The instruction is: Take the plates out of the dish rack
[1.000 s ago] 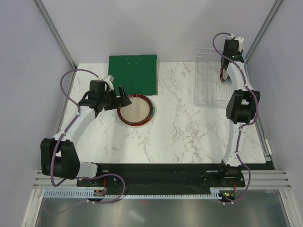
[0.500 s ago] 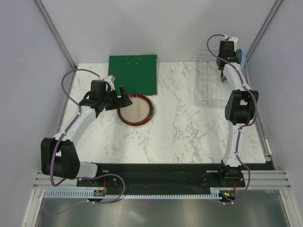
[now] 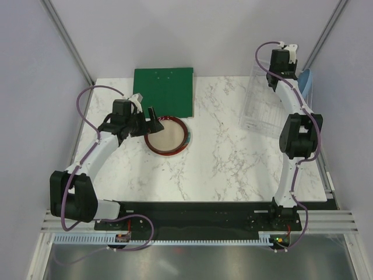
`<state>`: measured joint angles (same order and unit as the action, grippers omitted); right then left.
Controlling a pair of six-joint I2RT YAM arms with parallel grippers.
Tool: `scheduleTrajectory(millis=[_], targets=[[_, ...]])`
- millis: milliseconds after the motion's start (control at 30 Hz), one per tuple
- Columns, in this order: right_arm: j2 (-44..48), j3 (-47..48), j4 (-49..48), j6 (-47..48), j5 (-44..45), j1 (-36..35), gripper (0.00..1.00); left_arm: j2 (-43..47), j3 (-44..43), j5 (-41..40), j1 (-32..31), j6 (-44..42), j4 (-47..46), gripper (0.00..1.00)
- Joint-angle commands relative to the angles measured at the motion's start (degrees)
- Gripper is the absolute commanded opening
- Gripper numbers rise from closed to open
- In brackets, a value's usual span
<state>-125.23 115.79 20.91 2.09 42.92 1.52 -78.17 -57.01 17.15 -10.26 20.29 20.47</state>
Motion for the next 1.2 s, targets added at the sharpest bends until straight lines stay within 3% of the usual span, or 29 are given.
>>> scheduleTrajectory(millis=[0, 300, 433, 733, 933, 1167], targets=[[7.7, 2.2, -8.3, 1.6, 6.7, 0.0, 0.00, 2.0, 0.2, 1.7, -0.3, 0.9, -1.7, 1.00], [11.7, 2.7, -5.4, 0.7, 4.6, -1.1, 0.00, 2.0, 0.2, 2.4, -0.3, 1.3, -2.1, 1.00], [15.4, 2.2, -2.2, -0.8, 1.0, -6.1, 0.00, 2.8, 0.4, 3.6, -0.4, 1.9, -2.9, 1.00], [26.0, -0.8, 8.7, -11.4, -18.5, -15.2, 0.00, 6.6, 4.1, 10.5, -0.5, 6.6, -9.7, 1.00], [36.1, -10.6, 9.9, -17.5, -30.9, -20.3, 0.00, 8.9, 9.1, 15.4, -0.5, 12.0, -20.1, 1.00], [47.5, -25.6, 5.7, -25.4, -40.7, -23.6, 0.00, 9.3, 16.0, 20.9, -0.9, 21.2, -38.3, 1.00]])
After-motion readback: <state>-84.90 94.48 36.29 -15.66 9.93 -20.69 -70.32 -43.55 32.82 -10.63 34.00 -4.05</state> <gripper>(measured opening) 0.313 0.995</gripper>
